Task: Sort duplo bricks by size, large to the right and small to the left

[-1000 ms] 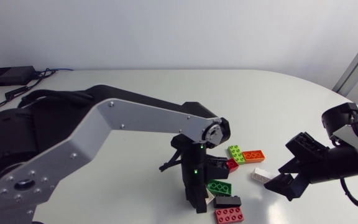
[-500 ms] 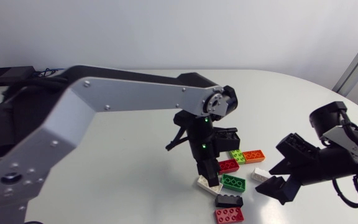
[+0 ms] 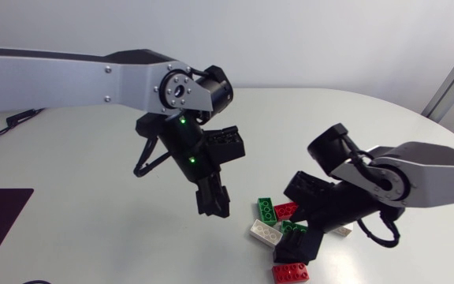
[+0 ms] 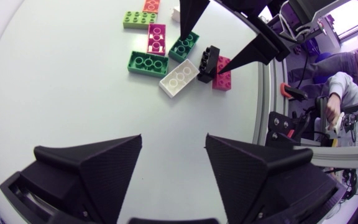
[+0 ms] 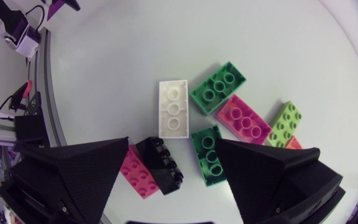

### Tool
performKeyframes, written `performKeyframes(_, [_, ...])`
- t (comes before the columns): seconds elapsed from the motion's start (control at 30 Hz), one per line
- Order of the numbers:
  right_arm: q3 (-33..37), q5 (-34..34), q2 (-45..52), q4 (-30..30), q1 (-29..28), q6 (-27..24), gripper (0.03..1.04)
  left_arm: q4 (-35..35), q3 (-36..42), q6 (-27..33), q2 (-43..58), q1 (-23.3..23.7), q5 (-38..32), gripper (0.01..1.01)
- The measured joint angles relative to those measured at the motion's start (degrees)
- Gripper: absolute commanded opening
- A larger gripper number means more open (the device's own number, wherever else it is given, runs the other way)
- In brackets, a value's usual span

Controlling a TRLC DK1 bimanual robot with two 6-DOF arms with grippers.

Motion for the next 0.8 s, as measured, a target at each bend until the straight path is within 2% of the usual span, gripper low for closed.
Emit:
performKeyframes(0.2, [3.5, 2.5, 6.9, 2.2, 5.4, 1.2, 1.00, 1.4, -5.3, 0.0, -5.0, 1.9, 0.0, 0.980])
performKeyframes(0.37, [4.7, 2.6, 7.6, 2.3, 9.1, 3.1, 0.99, 2.3, -8.2, -0.1, -8.4, 3.2, 0.0, 0.980])
performKeyframes(0.4, [4.6, 2.6, 7.2, 2.0, 10.5, 3.8, 0.94, 2.3, -8.6, -0.1, -8.8, 3.3, 0.0, 0.980])
performKeyframes(0.5, [3.5, 2.7, 5.0, 1.4, 13.7, 6.1, 0.68, 2.6, -9.3, -0.1, -9.6, 3.7, 0.0, 0.980])
performKeyframes(0.63, [1.3, 2.8, 1.7, -0.1, 14.3, 8.8, 0.09, 3.2, -9.3, -0.1, -9.7, 4.3, 0.0, 0.980])
performKeyframes(0.67, [0.6, 2.8, 0.7, -0.3, 14.3, 9.7, 0.05, 3.3, -9.3, -0.1, -9.7, 4.5, 0.0, 0.980])
performKeyframes(0.8, [-2.8, 2.8, -3.2, -1.6, 14.3, 12.4, 0.05, 3.7, -9.3, -0.1, -9.7, 4.5, 0.0, 0.980])
